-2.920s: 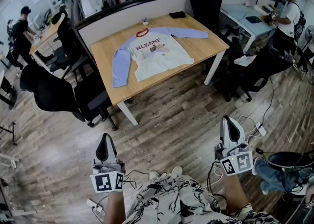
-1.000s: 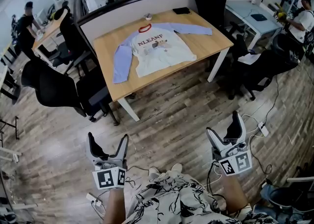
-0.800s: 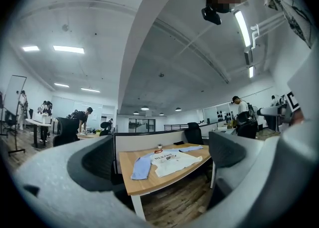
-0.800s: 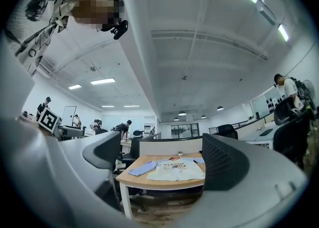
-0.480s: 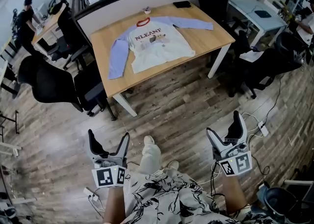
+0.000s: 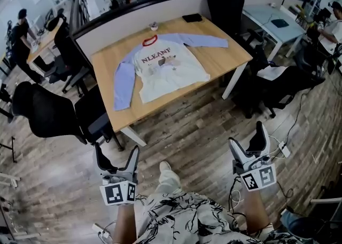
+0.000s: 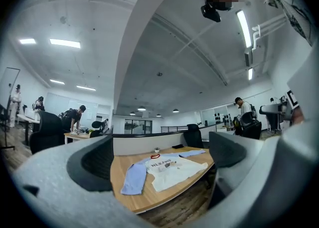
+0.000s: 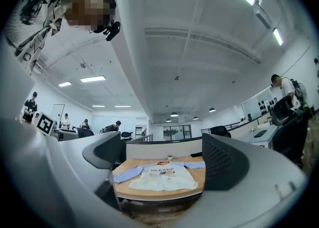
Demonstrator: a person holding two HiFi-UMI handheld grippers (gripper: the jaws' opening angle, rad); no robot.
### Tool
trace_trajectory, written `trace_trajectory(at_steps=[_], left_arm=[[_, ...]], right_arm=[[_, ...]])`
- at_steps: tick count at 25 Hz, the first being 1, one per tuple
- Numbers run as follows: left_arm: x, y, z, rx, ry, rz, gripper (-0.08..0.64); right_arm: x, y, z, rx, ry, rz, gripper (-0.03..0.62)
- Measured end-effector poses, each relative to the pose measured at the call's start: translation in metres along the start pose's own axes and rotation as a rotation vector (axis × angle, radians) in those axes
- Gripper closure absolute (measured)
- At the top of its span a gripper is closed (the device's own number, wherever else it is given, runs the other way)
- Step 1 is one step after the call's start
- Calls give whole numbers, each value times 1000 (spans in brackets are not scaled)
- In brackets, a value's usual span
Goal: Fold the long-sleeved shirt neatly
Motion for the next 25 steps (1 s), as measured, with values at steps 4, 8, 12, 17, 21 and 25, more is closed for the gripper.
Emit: trace_trajectory(at_steps=[4,8,12,17,21,25], left_arm=[[-7,51,-23,12,-7,22,-28],[-4,92,-45,27,-25,27,-28],[-1,126,-60,53,-30,27,-28],[4,158,-81,75,-31,26,-28],[14,178,-95,88,-27,0,-28],[26,192,-101,84,-24,-26,-26]], right_arm=[[-6,48,5,16,-5,28,86],[-1,89,4,22,-14,26,86],[4,126,3,27,-16,20,86],[9,163,-5,29,-33,31,87],[24,184,-12,18,-24,1,87],[30,199,-6,26,-33,-6,87]])
Point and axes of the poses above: the fingertips, and each gripper's own axes: y forward along the fingers, z to its right, x out of its underside, the point moved 4 cm from there along -y, backward along the fingers
